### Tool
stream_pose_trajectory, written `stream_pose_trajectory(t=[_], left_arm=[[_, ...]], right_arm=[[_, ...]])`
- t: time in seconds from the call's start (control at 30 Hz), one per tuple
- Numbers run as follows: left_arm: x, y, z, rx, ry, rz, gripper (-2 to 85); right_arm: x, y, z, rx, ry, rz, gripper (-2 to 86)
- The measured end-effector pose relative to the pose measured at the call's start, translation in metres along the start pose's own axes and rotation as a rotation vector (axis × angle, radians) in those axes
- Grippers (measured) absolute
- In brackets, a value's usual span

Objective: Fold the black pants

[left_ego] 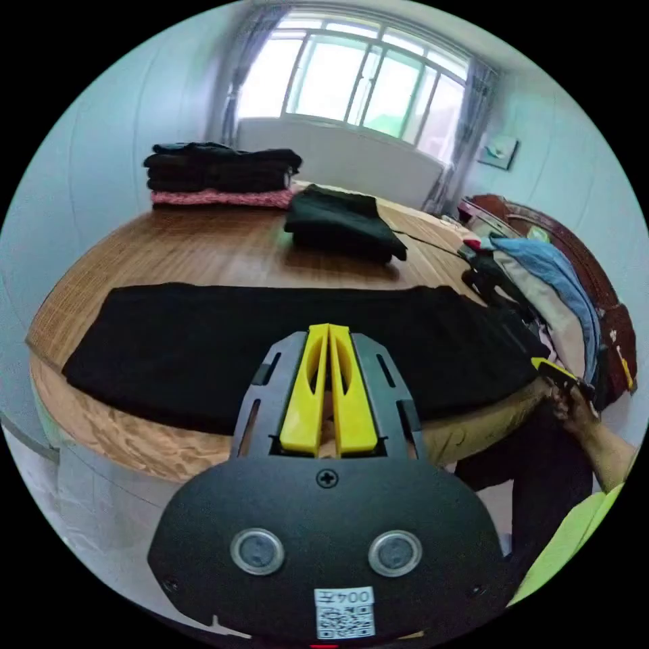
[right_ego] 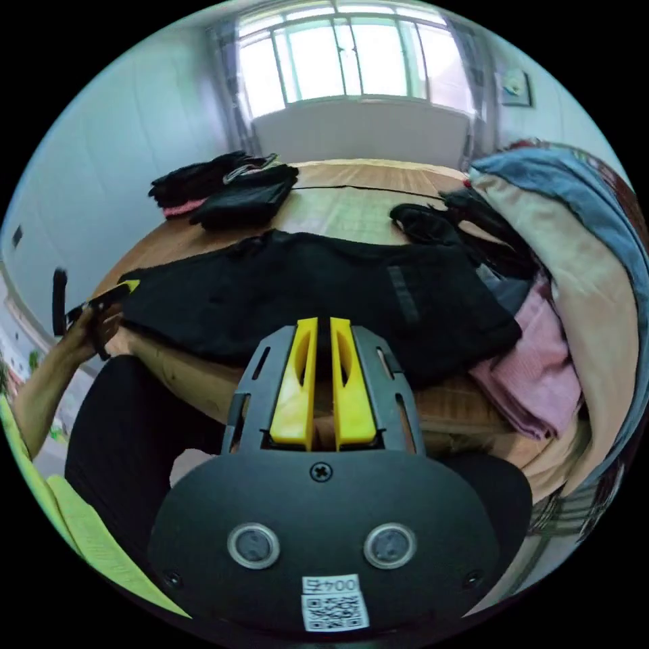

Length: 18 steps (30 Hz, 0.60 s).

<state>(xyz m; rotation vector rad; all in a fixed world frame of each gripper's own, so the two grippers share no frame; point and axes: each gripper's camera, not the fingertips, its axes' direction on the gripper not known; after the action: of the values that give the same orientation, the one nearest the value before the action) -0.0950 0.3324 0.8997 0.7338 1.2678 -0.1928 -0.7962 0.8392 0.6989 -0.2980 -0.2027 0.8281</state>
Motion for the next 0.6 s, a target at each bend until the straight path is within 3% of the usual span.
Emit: stream_pose_trajectory(t=[0.1,0.17,0.27,0.37,0.5,0.6], left_arm=[[0.072,-0.016,0.042,-0.115,-0.011,0.212,0.3],[0.094,-0.025,0.061,-0.207,-0.049,0.284,0.3],[0.091,-0.042,0.074,-0.283,0.019,0.246,0.1],[0.091,-0.067,0.067,-0.278,0.001,0.162,0.1],[0.126,-0.114,0.08,-0.143,0.223,0.125,0.1],[0.124,-0.145,0.126,-0.113,0.444,-0.066,0.1]], right_arm=[[-0.055,-0.006,0.014,-0.016,-0.002,-0.227,6.6],[-0.064,-0.008,0.047,-0.178,0.122,-0.33,5.9],[-0.017,-0.02,0.038,-0.169,-0.032,-0.088,2.7],[-0.003,-0.032,0.011,-0.058,-0.104,-0.076,6.2],[0.002,-0.072,0.008,0.0,-0.117,-0.12,7.3],[-0.004,-0.116,0.027,-0.022,-0.059,-0.198,7.7]])
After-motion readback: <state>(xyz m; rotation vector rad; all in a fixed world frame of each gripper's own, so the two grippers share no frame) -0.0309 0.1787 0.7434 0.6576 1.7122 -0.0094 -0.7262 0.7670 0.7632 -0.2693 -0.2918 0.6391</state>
